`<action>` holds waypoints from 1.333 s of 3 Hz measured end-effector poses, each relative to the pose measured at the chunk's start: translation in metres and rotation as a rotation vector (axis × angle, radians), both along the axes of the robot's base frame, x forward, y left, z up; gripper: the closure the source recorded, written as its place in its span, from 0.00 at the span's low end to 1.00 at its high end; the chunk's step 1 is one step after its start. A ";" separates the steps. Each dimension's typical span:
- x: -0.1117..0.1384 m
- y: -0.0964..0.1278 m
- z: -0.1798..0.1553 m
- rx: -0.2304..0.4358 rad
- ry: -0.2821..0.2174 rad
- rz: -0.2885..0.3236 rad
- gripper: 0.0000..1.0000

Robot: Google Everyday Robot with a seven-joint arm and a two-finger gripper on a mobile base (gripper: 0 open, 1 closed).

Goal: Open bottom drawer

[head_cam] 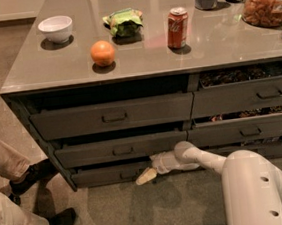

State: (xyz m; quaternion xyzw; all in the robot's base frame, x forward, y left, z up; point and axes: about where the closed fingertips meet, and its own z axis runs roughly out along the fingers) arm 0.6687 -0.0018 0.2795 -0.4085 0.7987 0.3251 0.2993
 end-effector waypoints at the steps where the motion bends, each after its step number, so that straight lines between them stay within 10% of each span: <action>1: -0.010 0.004 -0.038 -0.012 0.045 0.042 0.00; 4: 0.017 -0.015 -0.056 0.036 -0.036 0.010 0.00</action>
Offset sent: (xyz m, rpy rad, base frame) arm 0.0338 -0.0346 -0.0896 -0.0002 0.0223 0.0124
